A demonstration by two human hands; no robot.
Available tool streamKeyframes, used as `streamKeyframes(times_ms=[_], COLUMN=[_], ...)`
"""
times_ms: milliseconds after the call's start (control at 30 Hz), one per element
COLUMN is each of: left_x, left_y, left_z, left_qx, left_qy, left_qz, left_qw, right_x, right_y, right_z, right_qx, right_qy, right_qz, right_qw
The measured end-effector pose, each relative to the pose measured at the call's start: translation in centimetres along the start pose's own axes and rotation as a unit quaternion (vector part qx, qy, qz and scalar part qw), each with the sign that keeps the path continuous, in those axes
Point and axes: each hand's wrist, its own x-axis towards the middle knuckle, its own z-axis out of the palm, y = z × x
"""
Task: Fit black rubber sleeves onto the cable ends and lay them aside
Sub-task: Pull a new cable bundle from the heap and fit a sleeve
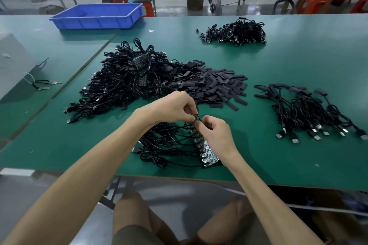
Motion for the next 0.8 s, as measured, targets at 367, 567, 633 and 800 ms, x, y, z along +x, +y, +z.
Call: streamKeyframes(times_ms=[367,567,633,800], left_x=[-0.4,-0.9,-0.9,-0.6], left_y=[0.6,1.5,1.8,2.8], left_z=[0.5,0.6,0.1,-0.4], left_qx=[0.011,0.066,0.068,-0.118], left_qy=[0.019,0.052,0.092,0.178], left_qz=[-0.007,-0.006,0.008,0.049], left_qw=[1.000,0.996,0.993,0.976], right_x=[0.0,0.1,0.0,0.0], right_y=[-0.2,0.0,0.1,-0.1], right_z=[0.1,0.2,0.3,0.3], right_qx=[0.004,0.006,0.013,0.070], right_qy=[0.006,0.013,0.009,0.024], right_qz=[0.004,0.012,0.016,0.017], right_qw=[1.000,1.000,1.000,0.997])
